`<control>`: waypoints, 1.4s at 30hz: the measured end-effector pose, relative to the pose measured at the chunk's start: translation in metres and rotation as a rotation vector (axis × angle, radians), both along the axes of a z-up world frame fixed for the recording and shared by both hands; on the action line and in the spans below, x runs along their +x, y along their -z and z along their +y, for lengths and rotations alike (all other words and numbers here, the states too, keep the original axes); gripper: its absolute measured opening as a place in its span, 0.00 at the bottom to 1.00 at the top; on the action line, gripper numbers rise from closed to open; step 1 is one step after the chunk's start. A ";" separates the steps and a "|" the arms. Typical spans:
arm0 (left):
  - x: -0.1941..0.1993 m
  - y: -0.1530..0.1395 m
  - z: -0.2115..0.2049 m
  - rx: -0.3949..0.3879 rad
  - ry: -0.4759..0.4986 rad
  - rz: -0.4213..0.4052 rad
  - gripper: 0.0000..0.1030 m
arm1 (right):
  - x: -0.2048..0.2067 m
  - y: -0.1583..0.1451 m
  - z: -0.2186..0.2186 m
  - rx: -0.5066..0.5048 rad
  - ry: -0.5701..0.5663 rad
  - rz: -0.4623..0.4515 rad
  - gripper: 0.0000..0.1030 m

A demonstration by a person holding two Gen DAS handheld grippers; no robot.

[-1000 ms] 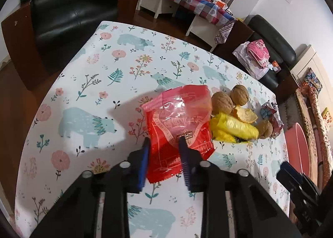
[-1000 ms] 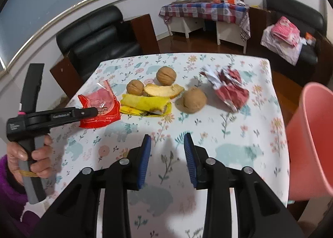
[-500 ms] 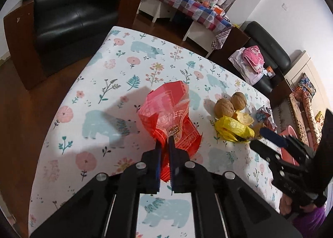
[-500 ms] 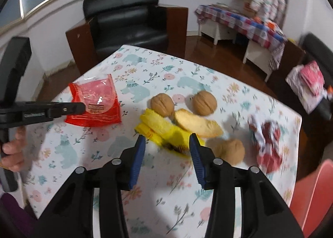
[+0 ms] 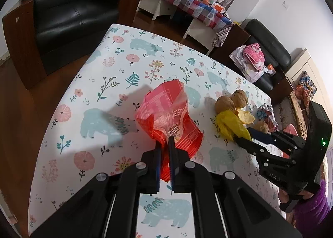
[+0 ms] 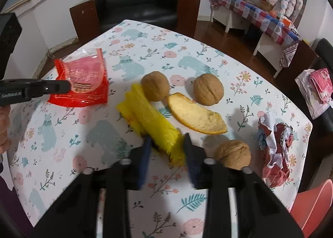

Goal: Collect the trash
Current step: 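Grasp the red snack bag with the left tool while the right grasps the yellow wrapper, then carry the red bag and yellow wrapper over the pink bucket and lower them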

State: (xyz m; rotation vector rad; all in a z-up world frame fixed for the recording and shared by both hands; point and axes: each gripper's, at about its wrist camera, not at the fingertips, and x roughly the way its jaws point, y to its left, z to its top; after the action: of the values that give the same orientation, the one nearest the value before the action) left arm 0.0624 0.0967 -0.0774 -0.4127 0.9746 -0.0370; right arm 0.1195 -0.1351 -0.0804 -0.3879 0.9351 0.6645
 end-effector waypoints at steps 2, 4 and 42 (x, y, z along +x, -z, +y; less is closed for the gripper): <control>0.000 -0.001 -0.002 0.003 0.003 -0.003 0.06 | -0.005 -0.002 -0.001 0.022 0.006 0.007 0.20; -0.001 -0.004 -0.005 0.009 0.008 -0.009 0.06 | -0.009 -0.003 -0.002 0.047 0.012 0.019 0.15; -0.029 -0.087 -0.190 0.050 0.437 -0.204 0.05 | -0.114 -0.059 -0.189 0.390 0.576 -0.098 0.12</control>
State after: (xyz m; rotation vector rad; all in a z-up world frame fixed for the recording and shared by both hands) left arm 0.0334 -0.0934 0.0092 -0.1402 0.8466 -0.4418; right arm 0.0054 -0.3240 -0.0214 0.1951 0.7508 0.2811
